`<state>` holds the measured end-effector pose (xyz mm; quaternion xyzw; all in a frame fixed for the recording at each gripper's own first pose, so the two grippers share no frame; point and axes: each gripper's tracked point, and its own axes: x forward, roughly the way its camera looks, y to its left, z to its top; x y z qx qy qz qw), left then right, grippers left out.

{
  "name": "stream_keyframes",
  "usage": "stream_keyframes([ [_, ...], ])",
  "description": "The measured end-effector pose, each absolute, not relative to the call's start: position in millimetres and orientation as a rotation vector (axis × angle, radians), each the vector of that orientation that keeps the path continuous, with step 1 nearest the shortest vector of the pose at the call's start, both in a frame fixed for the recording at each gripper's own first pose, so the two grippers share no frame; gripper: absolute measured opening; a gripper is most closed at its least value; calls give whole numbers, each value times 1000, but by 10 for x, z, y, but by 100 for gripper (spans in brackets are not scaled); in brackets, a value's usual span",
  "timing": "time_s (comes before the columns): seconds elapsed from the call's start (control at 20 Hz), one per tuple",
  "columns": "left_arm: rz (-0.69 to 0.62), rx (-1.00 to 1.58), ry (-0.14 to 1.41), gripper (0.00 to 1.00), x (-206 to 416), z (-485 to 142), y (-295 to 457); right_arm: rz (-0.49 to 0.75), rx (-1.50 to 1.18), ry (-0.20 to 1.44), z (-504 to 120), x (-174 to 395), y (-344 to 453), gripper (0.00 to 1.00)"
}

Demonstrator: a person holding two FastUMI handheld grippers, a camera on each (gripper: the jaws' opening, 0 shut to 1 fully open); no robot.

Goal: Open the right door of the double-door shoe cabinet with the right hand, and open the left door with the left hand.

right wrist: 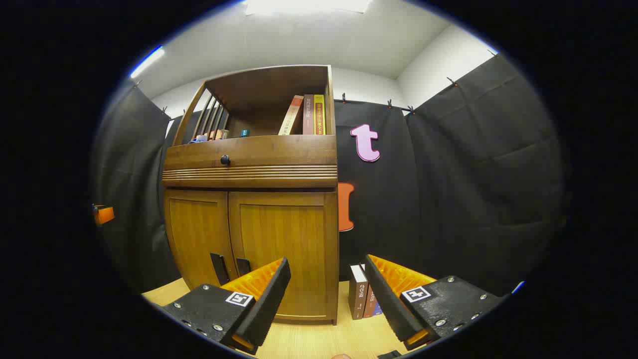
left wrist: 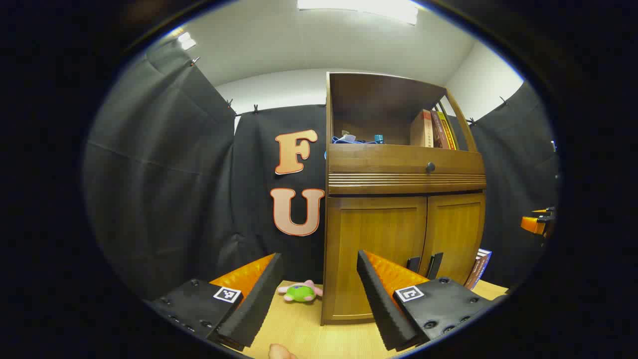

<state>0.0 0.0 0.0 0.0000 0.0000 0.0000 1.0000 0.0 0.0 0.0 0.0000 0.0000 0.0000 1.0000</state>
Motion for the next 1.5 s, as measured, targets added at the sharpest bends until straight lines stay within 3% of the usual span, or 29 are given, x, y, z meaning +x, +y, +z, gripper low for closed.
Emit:
stream_keyframes([
  [1.0,-29,6,0,98,-49,8,-145,-1,-15,4,-109,43,113,93],
  [1.5,-7,13,-6,95,-72,-8,-47,152,40,48,-785,467,1172,93],
])
